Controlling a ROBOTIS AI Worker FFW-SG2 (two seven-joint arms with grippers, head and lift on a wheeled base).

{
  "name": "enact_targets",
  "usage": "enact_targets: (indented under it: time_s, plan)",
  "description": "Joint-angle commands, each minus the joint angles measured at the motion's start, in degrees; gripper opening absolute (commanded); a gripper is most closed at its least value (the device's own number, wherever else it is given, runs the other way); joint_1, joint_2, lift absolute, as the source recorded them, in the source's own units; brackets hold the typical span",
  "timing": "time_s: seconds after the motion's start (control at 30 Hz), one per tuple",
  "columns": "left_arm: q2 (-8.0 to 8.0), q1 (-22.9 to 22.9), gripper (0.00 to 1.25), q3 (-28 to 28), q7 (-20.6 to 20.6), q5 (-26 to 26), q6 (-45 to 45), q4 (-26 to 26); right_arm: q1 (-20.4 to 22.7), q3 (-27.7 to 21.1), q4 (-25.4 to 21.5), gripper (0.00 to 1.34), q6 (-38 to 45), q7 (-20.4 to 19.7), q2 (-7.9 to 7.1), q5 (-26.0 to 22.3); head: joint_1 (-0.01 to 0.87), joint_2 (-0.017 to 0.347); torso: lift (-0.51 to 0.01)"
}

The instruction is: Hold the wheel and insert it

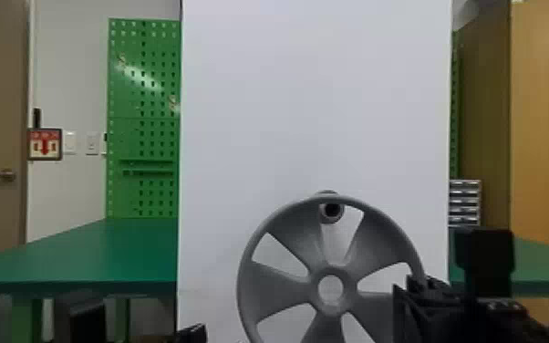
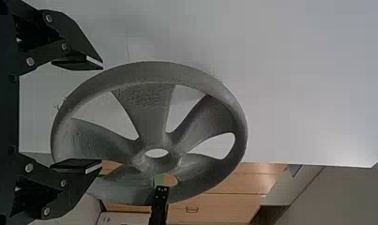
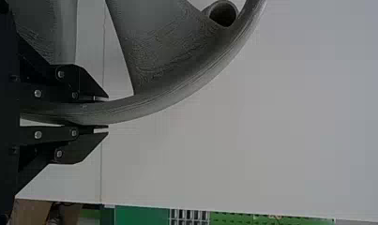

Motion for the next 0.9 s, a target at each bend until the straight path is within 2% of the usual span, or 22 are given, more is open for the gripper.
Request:
enact_targets:
  time_s: [0.0, 0.3, 0.6, 0.87]
  plan:
    - [0.08, -0.10, 0.75, -0.09, 0.00, 0.03, 0.01, 0.00, -1.54, 0.06, -0.42, 0.31, 1.65, 0.00, -0.03, -0.03, 0.000, 0.009, -0.493]
    - [0.08, -0.28, 0.75, -0.35, 0.00, 0.38, 0.10, 0.26, -3.82, -0.38, -0.51, 0.31, 3.67, 0.00, 0.59, 0.23, 0.000, 0.009, -0.493]
    - [0.08, -0.54, 0.75, -0.88, 0.00, 0.47, 0.19, 0.61, -7.95, -0.90, -1.13, 0.30, 9.47, 0.00, 0.59, 0.76, 0.000, 0.009, -0.493]
    - [-0.01, -0.72, 0.75, -1.32, 0.00, 0.38, 0.19, 0.70, -10.50, -1.26, -1.13, 0.30, 11.41, 0.00, 0.32, 0.58, 0.000, 0.009, -0.493]
